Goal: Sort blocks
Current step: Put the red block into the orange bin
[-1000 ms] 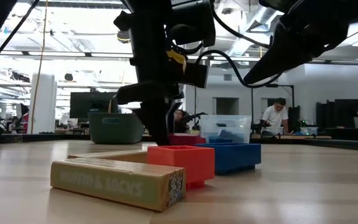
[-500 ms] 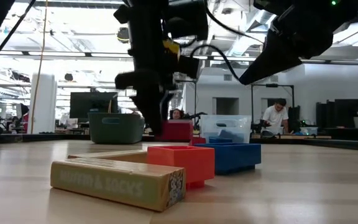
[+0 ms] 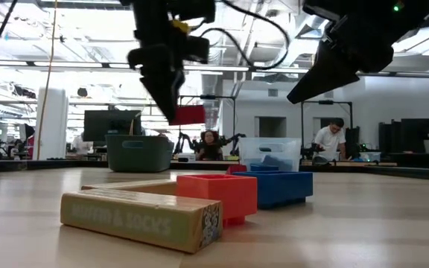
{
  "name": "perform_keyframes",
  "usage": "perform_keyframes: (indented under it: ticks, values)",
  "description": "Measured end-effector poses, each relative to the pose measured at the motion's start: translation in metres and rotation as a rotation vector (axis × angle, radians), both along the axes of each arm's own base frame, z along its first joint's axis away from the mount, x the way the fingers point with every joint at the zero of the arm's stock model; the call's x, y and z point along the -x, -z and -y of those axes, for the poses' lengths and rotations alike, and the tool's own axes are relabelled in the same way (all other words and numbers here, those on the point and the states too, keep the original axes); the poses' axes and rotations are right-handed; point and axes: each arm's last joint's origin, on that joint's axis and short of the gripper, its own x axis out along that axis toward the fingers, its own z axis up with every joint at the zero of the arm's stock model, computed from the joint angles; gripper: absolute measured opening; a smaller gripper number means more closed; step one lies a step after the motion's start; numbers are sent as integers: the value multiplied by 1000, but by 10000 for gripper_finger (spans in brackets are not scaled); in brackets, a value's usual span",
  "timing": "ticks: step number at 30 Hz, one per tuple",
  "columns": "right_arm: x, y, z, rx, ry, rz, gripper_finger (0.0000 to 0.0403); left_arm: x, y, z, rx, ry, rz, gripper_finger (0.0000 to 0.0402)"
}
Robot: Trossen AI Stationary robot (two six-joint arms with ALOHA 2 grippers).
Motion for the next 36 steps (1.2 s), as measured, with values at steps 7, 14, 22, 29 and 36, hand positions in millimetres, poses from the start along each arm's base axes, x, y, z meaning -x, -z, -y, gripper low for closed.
perform_keyframes:
  ticks: [7, 14, 22, 29, 36]
  values:
    - [-1, 0, 3, 5, 9, -7, 123, 43, -9, 11, 50, -104, 53, 139]
    - [-4, 0, 10, 9, 26, -2, 123, 92, -38, 40, 186, -155, 146, 139]
    - [-4, 0, 10, 9, 25, -2, 123, 157, -53, 91, 461, -217, 60, 140]
    - [-6, -1, 9, -1, 22, 21, 123, 211, -34, 131, 577, -377, -54, 140]
    - [-6, -1, 9, 1, 19, 22, 123, 246, 9, 149, 515, -583, -203, 140]
